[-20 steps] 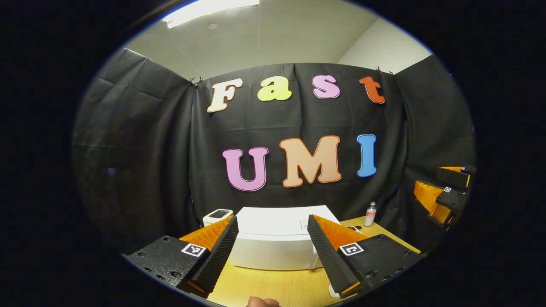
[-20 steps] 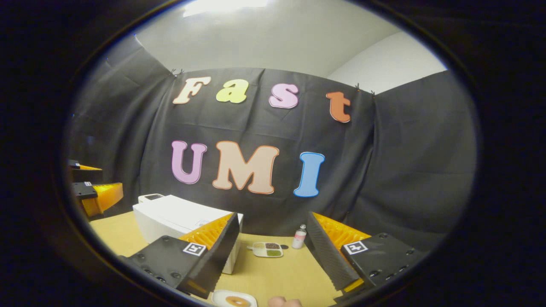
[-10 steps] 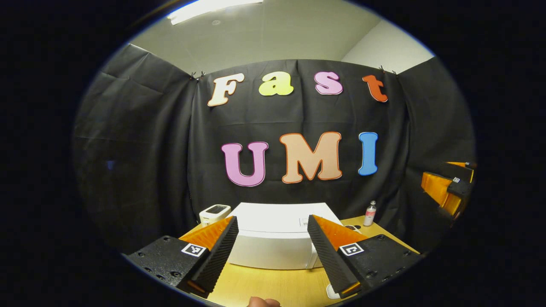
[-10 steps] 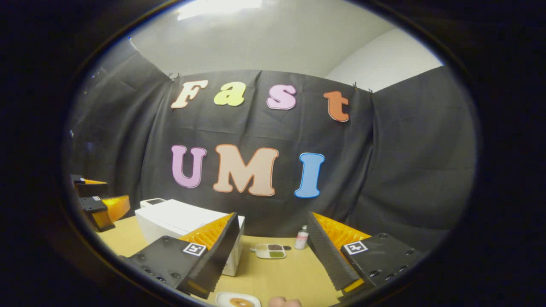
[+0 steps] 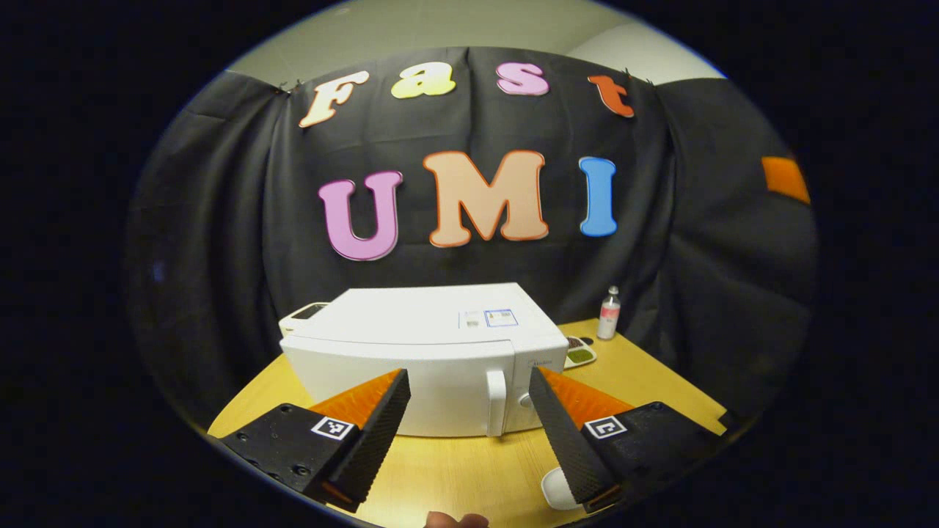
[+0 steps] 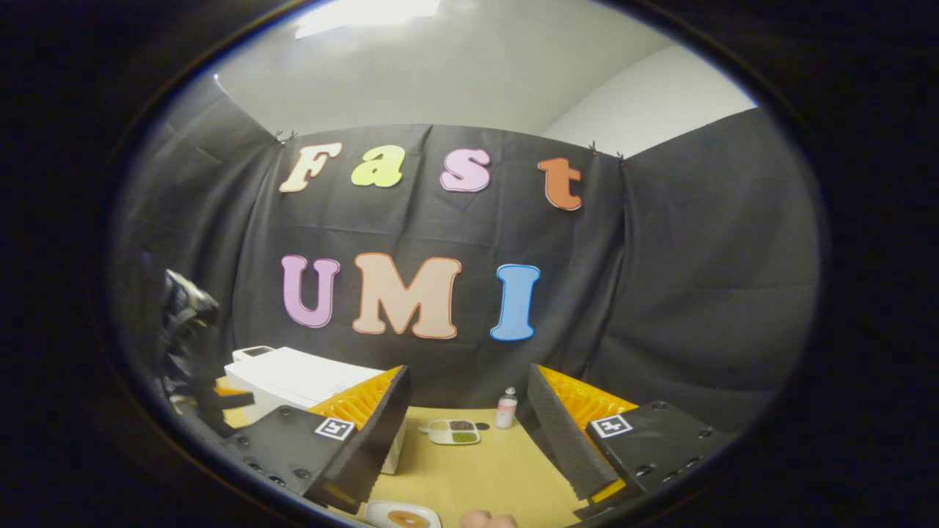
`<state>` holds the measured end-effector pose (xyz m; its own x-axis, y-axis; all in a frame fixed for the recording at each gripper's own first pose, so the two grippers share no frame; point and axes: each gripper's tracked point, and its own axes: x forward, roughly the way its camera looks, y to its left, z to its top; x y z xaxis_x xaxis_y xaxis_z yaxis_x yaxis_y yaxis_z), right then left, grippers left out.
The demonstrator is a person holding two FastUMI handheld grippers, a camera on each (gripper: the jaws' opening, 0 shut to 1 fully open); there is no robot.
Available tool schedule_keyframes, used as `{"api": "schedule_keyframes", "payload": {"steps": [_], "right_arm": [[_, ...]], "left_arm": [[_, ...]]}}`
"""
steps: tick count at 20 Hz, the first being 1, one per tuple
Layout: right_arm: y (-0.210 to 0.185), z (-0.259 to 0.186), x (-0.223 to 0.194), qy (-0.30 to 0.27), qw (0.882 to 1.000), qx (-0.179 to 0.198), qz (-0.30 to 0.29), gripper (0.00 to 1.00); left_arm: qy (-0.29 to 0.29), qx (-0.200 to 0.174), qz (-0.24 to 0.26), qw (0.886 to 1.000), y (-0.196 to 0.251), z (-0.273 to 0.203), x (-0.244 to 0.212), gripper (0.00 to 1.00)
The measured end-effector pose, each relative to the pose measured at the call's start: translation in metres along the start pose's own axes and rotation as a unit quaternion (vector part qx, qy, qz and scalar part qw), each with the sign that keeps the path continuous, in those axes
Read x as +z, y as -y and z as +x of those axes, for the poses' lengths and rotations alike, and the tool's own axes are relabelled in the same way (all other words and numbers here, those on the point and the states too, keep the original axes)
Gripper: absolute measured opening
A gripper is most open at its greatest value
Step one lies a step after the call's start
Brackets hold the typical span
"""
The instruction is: Open the microwave oven with the left hand, put the food in, and close the microwave oven.
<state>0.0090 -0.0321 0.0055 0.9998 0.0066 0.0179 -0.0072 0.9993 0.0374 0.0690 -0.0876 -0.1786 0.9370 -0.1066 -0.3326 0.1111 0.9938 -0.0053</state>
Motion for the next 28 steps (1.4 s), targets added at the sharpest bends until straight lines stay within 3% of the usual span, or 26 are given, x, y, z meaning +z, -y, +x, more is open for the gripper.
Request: {"api": "schedule_keyframes", "payload": {"steps": [7, 13, 17, 19, 21, 23, 24, 25, 26, 28], "right_arm": [[0.024, -0.009, -0.007, -0.009, 1.0, -0.023, -0.007, 0.96], [0.039, -0.01, -0.008, -0.009, 0.999, -0.041, -0.004, 0.96], [0.045, -0.011, -0.017, -0.021, 0.999, -0.048, -0.006, 0.96], [0.047, -0.012, -0.017, -0.022, 0.999, -0.05, -0.003, 0.96], [0.048, -0.013, -0.017, -0.022, 0.998, -0.051, -0.005, 0.96], [0.05, -0.014, -0.017, -0.023, 0.998, -0.053, -0.008, 0.96], [0.05, -0.015, -0.017, -0.024, 0.998, -0.054, -0.009, 0.96], [0.051, -0.015, -0.018, -0.024, 0.998, -0.054, -0.009, 0.96], [0.051, -0.016, -0.017, -0.025, 0.998, -0.056, -0.01, 0.96], [0.051, -0.016, -0.018, -0.025, 0.998, -0.056, -0.011, 0.96]], "left_arm": [[-0.083, -0.023, 0.0, 0.996, 0.022, 0.066, -0.067, 0.96], [-0.104, -0.004, 0.026, 0.994, 0.015, 0.097, -0.094, 0.93], [-0.094, -0.001, 0.028, 0.995, 0.02, 0.107, -0.093, 0.78], [-0.095, 0.0, 0.038, 0.995, 0.023, 0.112, -0.095, 0.64], [-0.101, 0.002, 0.037, 0.994, 0.023, 0.116, -0.101, 0.64], [-0.122, 0.01, 0.024, 0.992, 0.017, 0.121, -0.115, 0.46], [-0.116, 0.009, 0.008, 0.993, 0.019, 0.118, -0.113, 0.27], [-0.101, 0.005, -0.006, 0.995, 0.02, 0.121, -0.106, 0.27], [-0.107, 0.003, -0.012, 0.994, 0.02, 0.119, -0.11, 0.19], [-0.107, 0.003, 0.0, 0.994, 0.02, 0.119, -0.11, 0.15]]}}
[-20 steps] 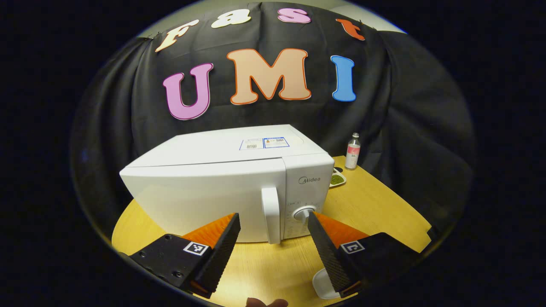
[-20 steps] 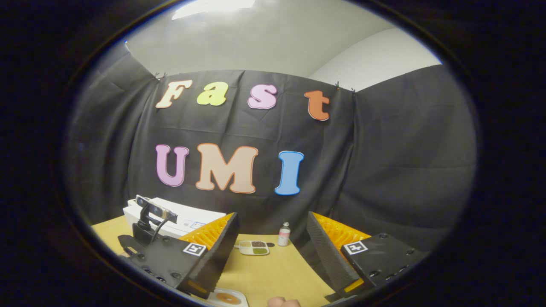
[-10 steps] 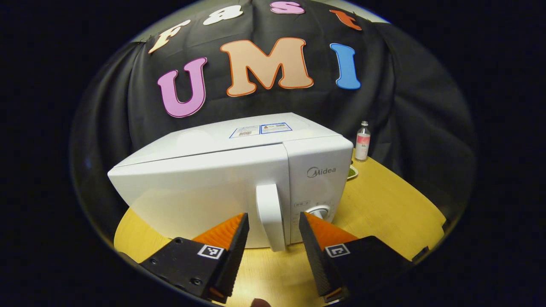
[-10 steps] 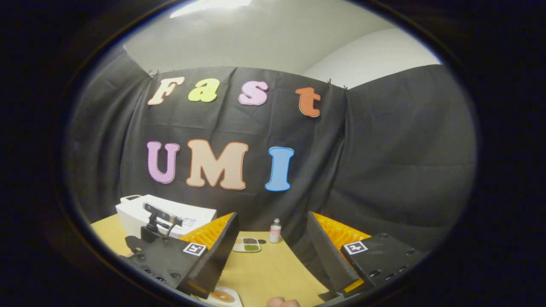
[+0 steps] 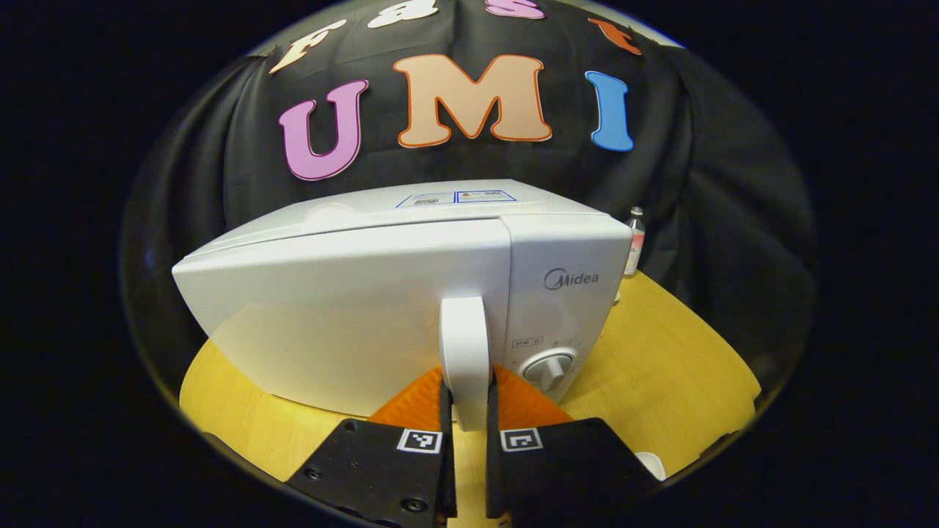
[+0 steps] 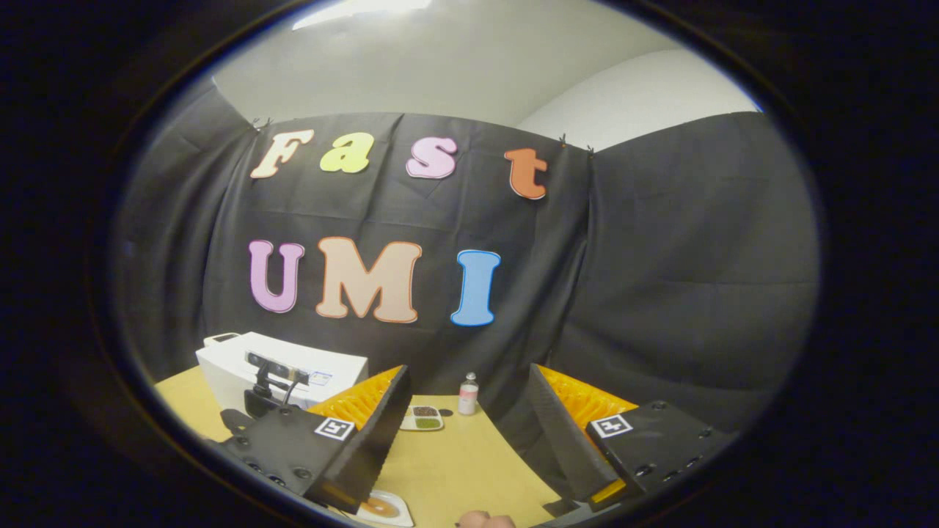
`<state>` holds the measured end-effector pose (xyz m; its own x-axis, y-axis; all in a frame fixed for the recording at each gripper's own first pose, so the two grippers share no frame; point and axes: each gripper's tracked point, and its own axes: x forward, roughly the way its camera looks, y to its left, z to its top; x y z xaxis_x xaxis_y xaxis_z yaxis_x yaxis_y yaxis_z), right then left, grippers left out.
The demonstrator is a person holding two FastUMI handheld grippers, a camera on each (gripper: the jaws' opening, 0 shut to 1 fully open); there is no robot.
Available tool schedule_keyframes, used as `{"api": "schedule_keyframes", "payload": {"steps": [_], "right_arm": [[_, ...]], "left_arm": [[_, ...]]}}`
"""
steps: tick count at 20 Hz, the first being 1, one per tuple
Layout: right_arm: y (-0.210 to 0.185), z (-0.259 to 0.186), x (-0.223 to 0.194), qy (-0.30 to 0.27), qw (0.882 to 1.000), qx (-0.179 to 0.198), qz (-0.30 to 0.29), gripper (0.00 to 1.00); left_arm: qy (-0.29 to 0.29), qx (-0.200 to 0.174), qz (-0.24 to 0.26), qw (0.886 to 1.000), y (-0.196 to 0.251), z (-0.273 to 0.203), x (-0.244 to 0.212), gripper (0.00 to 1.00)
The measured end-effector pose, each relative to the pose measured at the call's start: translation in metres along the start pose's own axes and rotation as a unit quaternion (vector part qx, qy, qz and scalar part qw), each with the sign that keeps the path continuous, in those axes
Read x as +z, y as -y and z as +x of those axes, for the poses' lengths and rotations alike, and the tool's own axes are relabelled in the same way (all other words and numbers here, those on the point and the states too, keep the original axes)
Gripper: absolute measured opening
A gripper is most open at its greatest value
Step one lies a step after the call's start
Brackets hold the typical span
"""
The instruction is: Open the microwave oven with the left hand, put the food in, and close the microwave oven.
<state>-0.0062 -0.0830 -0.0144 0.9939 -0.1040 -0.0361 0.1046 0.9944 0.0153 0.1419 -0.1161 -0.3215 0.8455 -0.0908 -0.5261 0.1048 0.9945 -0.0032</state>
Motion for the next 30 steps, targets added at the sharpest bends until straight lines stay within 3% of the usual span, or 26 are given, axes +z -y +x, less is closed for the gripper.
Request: {"api": "schedule_keyframes", "payload": {"steps": [4, 11, 13, 15, 20, 30], "right_arm": [[0.001, -0.002, -0.001, 0.0, 1.0, -0.003, -0.013, 0.96], [-0.001, -0.004, -0.002, -0.002, 1.0, 0.003, -0.011, 0.97], [-0.004, -0.002, 0.001, 0.002, 1.0, 0.005, -0.008, 0.97], [-0.01, 0.001, -0.002, 0.0, 1.0, 0.01, -0.006, 0.96], [-0.045, 0.006, -0.018, -0.01, 0.999, 0.05, -0.01, 0.97], [-0.113, 0.0, -0.049, -0.041, 0.994, 0.098, -0.018, 0.97]], "left_arm": [[-0.008, 0.014, 0.005, 1.0, 0.001, 0.001, -0.002, 0.08], [-0.021, -0.025, 0.001, 0.999, 0.002, -0.006, -0.006, 0.06], [-0.023, -0.023, -0.01, 0.999, 0.0, -0.03, -0.015, 0.07], [0.0, -0.032, 0.017, 0.999, -0.003, -0.049, -0.023, 0.06], [0.005, -0.065, 0.01, 0.998, -0.023, -0.112, -0.054, 0.07], [0.013, -0.064, 0.029, 0.997, -0.109, -0.208, -0.101, 0.07]]}}
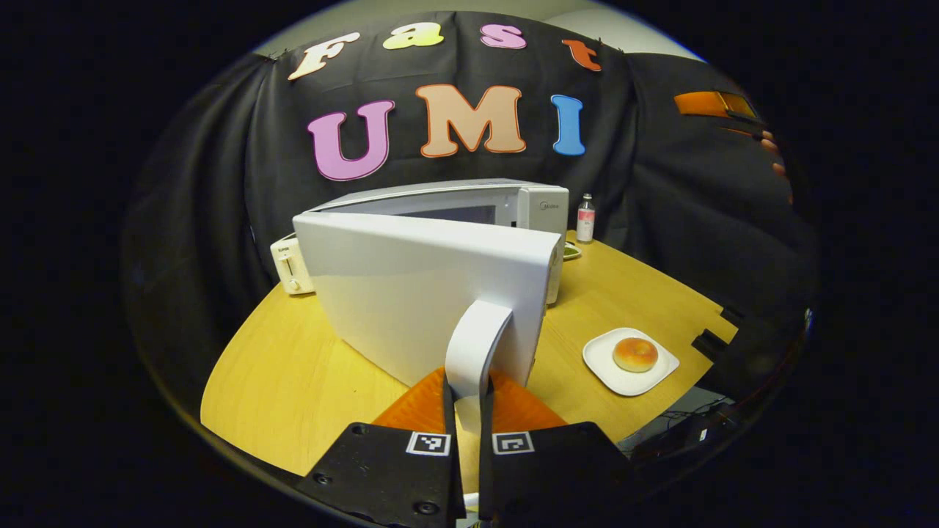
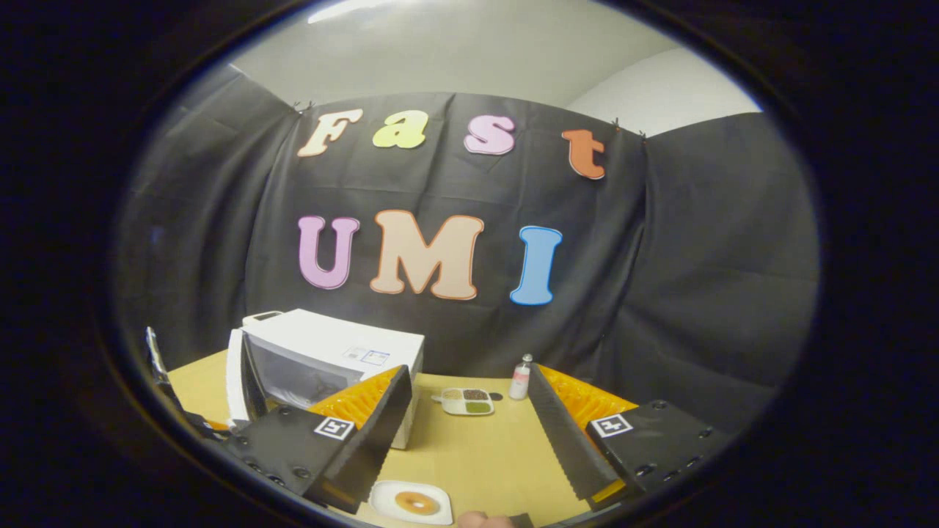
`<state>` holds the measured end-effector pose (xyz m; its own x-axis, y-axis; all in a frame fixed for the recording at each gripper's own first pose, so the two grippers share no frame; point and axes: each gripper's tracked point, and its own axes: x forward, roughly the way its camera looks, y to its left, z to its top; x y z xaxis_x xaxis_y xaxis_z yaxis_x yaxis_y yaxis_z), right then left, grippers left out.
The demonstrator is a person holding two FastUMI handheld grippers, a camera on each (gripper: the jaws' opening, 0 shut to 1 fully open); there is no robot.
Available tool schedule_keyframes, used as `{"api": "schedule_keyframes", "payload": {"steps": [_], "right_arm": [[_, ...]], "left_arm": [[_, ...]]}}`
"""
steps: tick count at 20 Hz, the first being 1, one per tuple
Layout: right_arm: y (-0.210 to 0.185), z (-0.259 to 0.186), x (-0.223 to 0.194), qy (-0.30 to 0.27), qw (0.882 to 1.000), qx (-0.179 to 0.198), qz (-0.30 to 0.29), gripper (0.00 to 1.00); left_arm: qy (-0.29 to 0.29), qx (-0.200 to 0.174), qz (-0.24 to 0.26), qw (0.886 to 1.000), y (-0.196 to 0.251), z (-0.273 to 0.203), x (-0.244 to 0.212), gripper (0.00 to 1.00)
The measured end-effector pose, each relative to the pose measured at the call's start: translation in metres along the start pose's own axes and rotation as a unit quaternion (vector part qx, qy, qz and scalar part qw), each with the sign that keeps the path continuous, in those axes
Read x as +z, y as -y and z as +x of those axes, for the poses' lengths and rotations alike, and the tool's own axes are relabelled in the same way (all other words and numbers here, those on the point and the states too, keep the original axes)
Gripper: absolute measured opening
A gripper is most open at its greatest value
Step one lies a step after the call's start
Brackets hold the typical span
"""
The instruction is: Open the microwave oven with the left hand, put the food in, and close the microwave oven.
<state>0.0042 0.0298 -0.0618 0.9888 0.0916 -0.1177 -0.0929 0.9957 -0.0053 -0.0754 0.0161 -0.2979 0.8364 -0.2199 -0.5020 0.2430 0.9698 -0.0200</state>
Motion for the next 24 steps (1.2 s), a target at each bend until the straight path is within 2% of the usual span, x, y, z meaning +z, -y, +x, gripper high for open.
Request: {"api": "schedule_keyframes", "payload": {"steps": [3, 4, 5, 9, 15, 17, 21, 22, 23, 24], "right_arm": [[-0.022, 0.001, -0.013, -0.011, 1.0, 0.011, -0.009, 0.97], [-0.029, 0.0, -0.014, -0.013, 1.0, 0.015, -0.01, 1.0], [-0.035, 0.0, -0.016, -0.013, 1.0, 0.017, -0.01, 0.97], [-0.061, 0.003, -0.019, -0.015, 0.999, 0.034, -0.019, 0.97], [-0.095, 0.008, -0.021, -0.017, 0.998, 0.059, -0.03, 0.97], [-0.105, 0.008, -0.02, -0.015, 0.997, 0.066, -0.035, 0.97], [-0.116, 0.003, -0.021, -0.011, 0.996, 0.074, -0.047, 0.97], [-0.116, 0.003, -0.022, -0.012, 0.996, 0.075, -0.05, 0.97], [-0.117, 0.002, -0.024, -0.013, 0.996, 0.075, -0.052, 0.97], [-0.117, 0.0, -0.026, -0.015, 0.995, 0.076, -0.054, 0.97]], "left_arm": [[-0.002, 0.012, 0.0, 1.0, -0.025, -0.022, -0.011, 0.07], [-0.001, 0.015, 0.0, 1.0, -0.035, -0.03, -0.015, 0.07], [0.001, 0.018, -0.001, 1.0, -0.045, -0.036, -0.018, 0.07], [0.012, 0.031, -0.005, 0.999, -0.085, -0.057, -0.027, 0.07], [0.016, 0.07, -0.012, 0.997, -0.152, -0.081, -0.039, 0.07], [0.015, 0.069, -0.031, 0.997, -0.162, -0.083, -0.041, 0.07], [0.02, 0.068, -0.038, 0.997, -0.172, -0.086, -0.045, 0.07], [0.023, 0.071, -0.037, 0.997, -0.176, -0.086, -0.045, 0.15], [0.024, 0.073, -0.036, 0.996, -0.179, -0.088, -0.044, 0.29], [0.017, 0.074, -0.034, 0.996, -0.179, -0.089, -0.048, 0.49]]}}
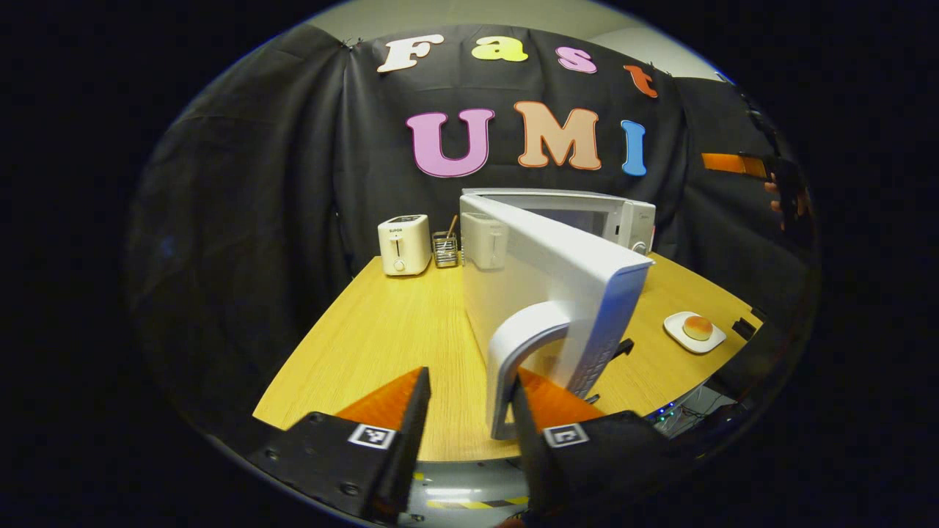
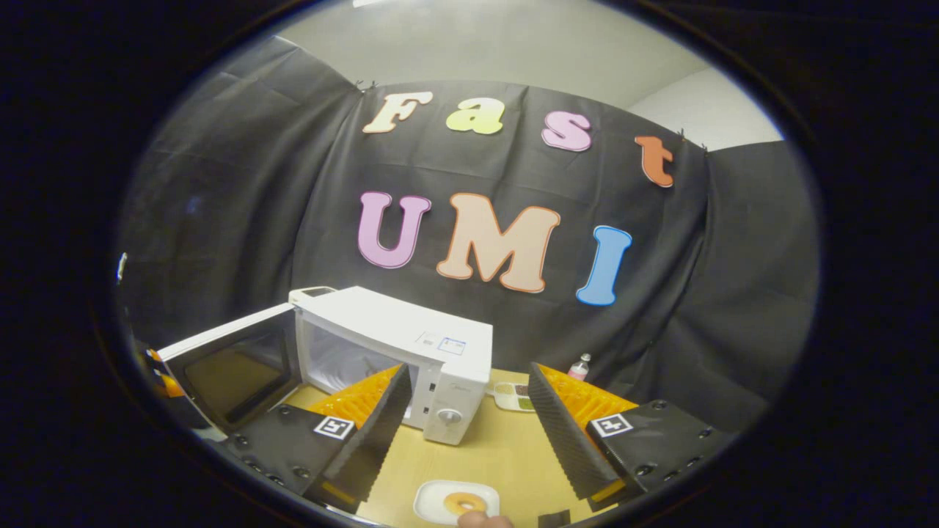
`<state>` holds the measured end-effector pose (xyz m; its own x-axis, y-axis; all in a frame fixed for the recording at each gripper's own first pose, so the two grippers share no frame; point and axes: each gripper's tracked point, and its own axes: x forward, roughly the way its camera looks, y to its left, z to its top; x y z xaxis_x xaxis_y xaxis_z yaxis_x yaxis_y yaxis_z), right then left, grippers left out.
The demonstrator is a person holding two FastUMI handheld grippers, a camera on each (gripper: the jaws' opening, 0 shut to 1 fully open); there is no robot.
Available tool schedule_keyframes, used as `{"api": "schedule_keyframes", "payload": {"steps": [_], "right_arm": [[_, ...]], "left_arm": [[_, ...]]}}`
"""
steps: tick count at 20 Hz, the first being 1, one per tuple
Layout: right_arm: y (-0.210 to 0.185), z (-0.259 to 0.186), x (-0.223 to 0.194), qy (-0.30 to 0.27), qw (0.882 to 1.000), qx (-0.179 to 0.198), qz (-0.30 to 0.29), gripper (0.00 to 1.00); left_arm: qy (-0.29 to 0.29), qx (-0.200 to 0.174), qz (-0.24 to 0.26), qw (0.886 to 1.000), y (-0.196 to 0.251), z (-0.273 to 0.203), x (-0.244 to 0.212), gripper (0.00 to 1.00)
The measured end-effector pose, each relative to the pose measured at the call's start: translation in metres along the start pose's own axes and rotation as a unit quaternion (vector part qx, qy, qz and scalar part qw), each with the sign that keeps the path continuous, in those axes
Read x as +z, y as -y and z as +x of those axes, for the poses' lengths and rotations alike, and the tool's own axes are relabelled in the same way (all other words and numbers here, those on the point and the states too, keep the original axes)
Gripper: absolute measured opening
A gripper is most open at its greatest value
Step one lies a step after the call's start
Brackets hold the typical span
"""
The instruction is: Open the microwave oven with the left hand, put the food in, and close the microwave oven.
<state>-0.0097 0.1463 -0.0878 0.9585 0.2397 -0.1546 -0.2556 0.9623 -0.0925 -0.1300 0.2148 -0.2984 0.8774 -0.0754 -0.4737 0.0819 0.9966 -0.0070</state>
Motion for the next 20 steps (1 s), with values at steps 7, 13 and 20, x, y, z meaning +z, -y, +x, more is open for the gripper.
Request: {"api": "schedule_keyframes", "payload": {"steps": [7, 13, 20], "right_arm": [[0.001, -0.008, -0.013, -0.009, 1.0, -0.003, -0.001, 0.98], [0.005, -0.013, -0.026, -0.021, 1.0, -0.012, 0.008, 0.97], [0.0, -0.015, -0.061, -0.037, 0.998, -0.002, 0.042, 0.99]], "left_arm": [[-0.014, 0.011, -0.001, 1.0, -0.002, -0.021, -0.014, 0.9], [0.031, 0.065, -0.049, 0.996, -0.028, -0.064, 0.051, 0.92], [0.218, 0.112, 0.005, 0.97, -0.036, -0.103, 0.235, 0.94]]}}
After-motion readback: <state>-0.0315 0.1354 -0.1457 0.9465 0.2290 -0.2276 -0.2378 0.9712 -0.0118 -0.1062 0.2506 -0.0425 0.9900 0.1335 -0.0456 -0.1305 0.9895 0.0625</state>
